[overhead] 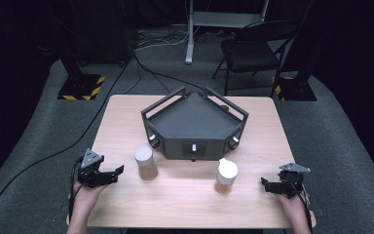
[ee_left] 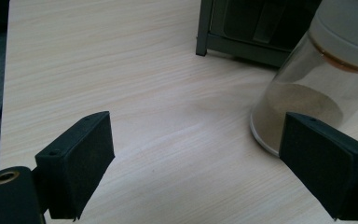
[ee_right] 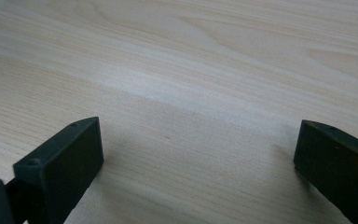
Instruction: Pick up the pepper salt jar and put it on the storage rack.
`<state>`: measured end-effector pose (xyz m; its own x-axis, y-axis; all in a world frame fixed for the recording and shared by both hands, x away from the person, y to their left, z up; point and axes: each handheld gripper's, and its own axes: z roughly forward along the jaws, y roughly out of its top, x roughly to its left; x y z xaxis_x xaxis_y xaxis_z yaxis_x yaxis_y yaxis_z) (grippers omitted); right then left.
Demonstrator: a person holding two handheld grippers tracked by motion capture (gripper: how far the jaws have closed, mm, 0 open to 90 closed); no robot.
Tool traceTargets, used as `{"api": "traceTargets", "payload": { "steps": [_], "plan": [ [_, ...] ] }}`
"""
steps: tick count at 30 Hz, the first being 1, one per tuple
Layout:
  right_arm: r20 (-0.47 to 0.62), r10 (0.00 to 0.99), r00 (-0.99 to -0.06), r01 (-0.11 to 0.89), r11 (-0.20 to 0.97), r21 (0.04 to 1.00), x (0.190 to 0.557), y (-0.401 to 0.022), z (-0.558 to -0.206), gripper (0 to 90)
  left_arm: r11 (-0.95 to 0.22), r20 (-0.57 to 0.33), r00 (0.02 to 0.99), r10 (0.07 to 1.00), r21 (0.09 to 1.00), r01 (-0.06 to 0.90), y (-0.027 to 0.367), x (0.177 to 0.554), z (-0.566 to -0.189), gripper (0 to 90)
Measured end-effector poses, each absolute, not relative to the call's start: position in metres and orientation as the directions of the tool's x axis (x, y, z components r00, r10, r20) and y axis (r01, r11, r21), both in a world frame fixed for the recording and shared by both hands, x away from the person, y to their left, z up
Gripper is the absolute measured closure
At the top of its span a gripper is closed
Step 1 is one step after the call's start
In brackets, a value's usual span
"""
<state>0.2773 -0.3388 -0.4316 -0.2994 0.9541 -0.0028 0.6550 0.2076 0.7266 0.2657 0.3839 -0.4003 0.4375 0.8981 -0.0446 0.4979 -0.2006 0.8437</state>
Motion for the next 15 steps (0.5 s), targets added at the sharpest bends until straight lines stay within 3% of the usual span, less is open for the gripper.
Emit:
{"api": "traceTargets", "payload": {
  "steps": [15],
  "plan": [
    [-0.003,0.954,-0.299,0.655,0.207,0.726,0.2774,-0.3386,-0.4316,0.2,-0.203,-0.058,0.488,0.871,0.862,0.464,0.3811,0.2613,-0.3907,9.9]
  ]
}}
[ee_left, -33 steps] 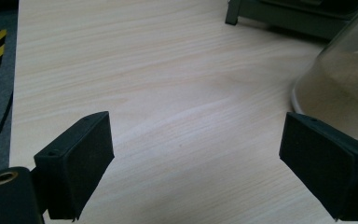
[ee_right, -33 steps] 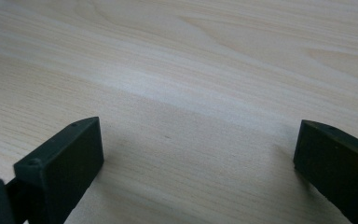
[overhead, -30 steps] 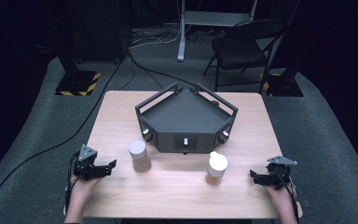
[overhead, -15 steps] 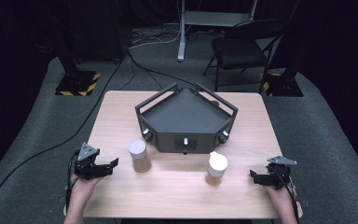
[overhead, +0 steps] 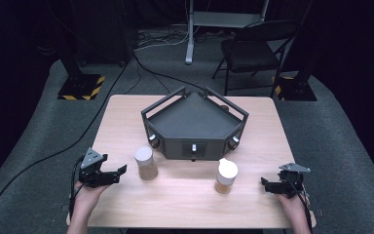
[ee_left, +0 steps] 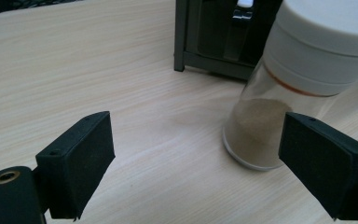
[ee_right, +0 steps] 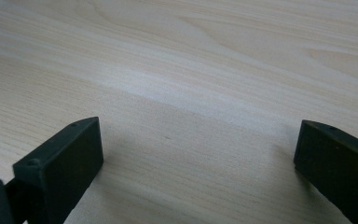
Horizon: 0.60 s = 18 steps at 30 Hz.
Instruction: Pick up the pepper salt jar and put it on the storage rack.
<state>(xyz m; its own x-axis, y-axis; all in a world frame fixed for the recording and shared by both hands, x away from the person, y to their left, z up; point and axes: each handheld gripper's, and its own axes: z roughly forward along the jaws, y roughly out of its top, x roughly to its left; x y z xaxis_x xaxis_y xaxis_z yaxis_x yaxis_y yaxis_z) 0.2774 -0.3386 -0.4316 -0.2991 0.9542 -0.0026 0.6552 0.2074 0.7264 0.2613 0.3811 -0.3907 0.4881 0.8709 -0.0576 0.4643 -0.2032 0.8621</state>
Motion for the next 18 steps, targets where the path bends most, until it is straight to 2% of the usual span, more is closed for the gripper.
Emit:
{"api": "traceTargets", "payload": {
  "steps": [18],
  "plan": [
    [-0.003,0.954,-0.299,0.655,0.207,0.726,0.278,-0.339,-0.432,0.1,-0.233,-0.044,0.562,0.826,0.881,0.411,0.366,0.257,-0.378,9.9]
  ]
}}
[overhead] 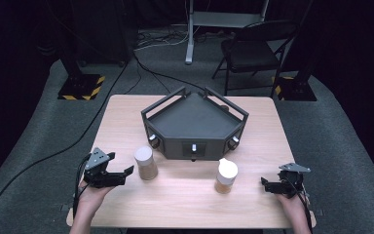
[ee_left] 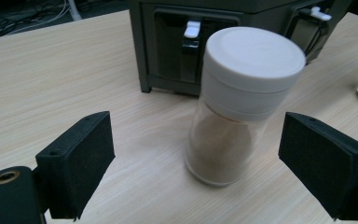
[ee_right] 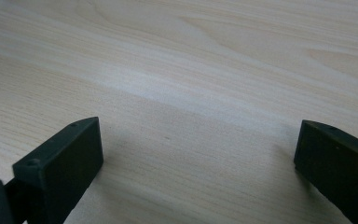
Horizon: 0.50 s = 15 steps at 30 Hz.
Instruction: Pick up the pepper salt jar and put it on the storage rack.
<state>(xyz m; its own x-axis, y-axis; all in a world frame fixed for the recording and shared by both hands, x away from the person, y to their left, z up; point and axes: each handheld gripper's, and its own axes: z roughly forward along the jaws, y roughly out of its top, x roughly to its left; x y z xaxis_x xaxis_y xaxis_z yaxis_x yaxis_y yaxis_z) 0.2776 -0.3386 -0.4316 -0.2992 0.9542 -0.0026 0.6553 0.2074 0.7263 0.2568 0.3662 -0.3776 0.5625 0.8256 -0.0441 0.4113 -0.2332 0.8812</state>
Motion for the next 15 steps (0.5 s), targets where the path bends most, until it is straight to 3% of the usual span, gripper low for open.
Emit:
{"api": "traceTargets", "payload": {
  "steps": [15],
  "plan": [
    [-0.003,0.954,-0.300,0.655,0.208,0.726,0.278,-0.339,-0.432,0.1,-0.278,-0.015,0.601,0.799,0.877,0.391,0.339,0.264,-0.380,9.8]
  ]
}}
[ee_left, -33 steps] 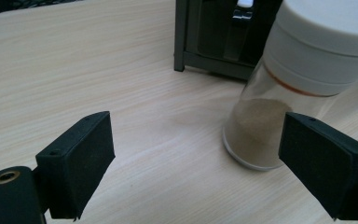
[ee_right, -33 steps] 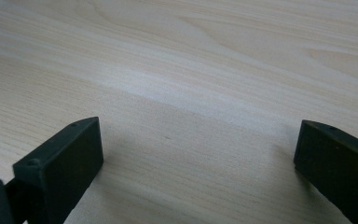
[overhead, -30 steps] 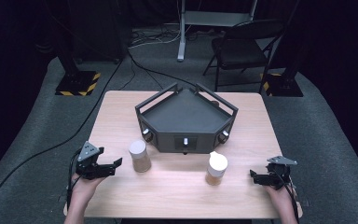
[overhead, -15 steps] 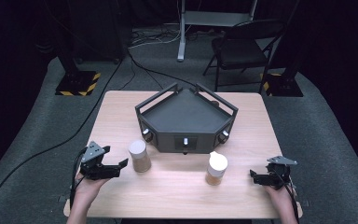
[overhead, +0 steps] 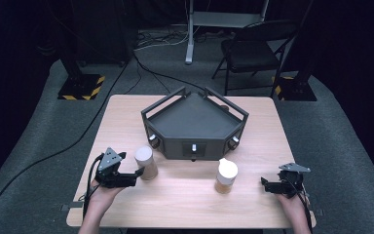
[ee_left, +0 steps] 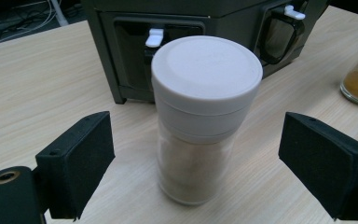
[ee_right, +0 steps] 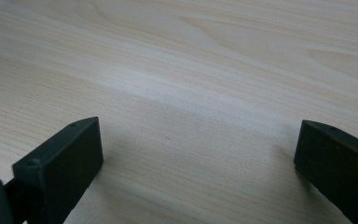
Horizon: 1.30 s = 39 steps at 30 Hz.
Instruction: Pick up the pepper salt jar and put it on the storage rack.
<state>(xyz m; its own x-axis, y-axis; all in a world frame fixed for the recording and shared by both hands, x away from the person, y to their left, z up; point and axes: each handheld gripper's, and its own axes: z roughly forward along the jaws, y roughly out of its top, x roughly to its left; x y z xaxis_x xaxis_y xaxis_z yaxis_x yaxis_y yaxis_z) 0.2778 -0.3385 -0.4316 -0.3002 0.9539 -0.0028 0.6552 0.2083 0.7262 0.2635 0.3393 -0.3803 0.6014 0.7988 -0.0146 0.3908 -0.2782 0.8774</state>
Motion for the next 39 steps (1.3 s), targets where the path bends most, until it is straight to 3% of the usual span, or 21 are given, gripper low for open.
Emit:
{"api": "traceTargets", "payload": {
  "steps": [15,26,33,39],
  "plan": [
    [-0.002,0.953,-0.302,0.655,0.209,0.726,0.277,-0.338,-0.432,0.1,-0.242,-0.048,0.590,0.806,0.882,0.403,0.328,0.274,-0.393,9.9],
    [-0.002,0.953,-0.302,0.655,0.209,0.726,0.277,-0.338,-0.432,0.1,-0.257,-0.044,0.607,0.794,0.880,0.400,0.316,0.288,-0.398,14.9],
    [-0.002,0.953,-0.302,0.655,0.209,0.726,0.278,-0.338,-0.431,0.1,-0.265,-0.036,0.612,0.790,0.881,0.393,0.314,0.293,-0.399,21.7],
    [-0.002,0.953,-0.302,0.655,0.209,0.726,0.278,-0.338,-0.432,0.1,-0.254,-0.031,0.595,0.803,0.886,0.389,0.312,0.293,-0.401,33.4]
  ]
}}
